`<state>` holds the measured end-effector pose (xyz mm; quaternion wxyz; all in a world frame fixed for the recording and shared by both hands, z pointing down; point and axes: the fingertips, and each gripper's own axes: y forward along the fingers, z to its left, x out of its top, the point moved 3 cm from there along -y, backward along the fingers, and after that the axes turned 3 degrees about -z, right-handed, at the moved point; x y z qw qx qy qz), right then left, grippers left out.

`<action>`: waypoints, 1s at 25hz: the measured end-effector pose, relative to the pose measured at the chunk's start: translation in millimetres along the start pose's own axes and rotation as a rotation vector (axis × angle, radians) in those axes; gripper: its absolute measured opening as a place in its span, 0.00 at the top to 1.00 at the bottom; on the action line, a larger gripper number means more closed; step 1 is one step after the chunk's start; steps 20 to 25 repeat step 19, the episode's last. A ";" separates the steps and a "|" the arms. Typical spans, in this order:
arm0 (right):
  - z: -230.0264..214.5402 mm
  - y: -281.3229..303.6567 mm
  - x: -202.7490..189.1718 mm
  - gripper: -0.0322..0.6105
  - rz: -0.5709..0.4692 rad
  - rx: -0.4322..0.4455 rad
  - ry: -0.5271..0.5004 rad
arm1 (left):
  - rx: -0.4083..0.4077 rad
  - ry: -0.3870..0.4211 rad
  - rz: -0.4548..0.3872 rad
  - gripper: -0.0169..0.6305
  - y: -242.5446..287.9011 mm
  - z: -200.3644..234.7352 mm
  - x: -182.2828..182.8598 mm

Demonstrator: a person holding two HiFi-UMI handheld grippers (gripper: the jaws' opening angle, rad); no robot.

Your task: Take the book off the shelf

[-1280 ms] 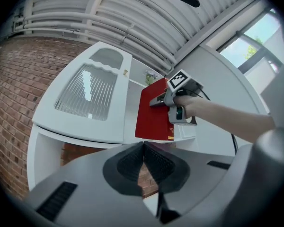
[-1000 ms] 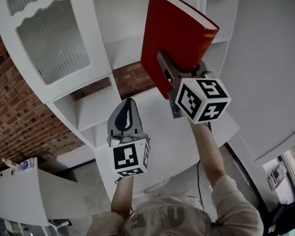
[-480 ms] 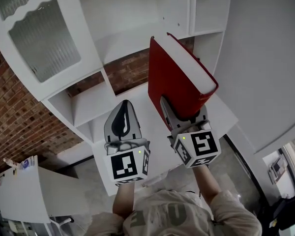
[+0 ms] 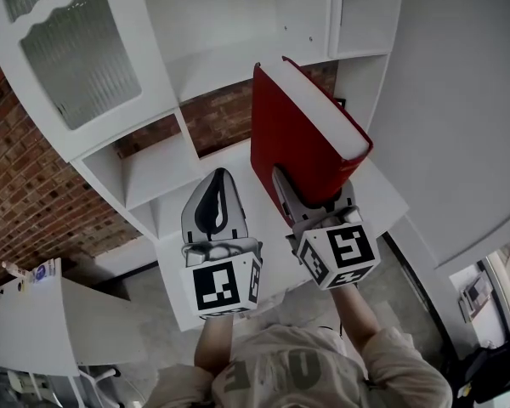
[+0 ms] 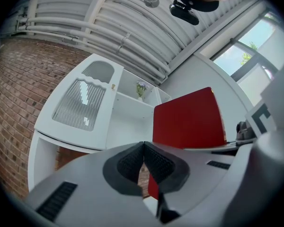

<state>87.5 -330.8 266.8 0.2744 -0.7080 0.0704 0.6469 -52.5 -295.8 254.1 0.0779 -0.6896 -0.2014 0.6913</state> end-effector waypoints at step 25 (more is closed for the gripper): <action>9.5 -5.8 4.8 0.57 0.010 0.016 -0.012 | 0.002 -0.015 0.019 0.95 -6.6 -4.7 1.6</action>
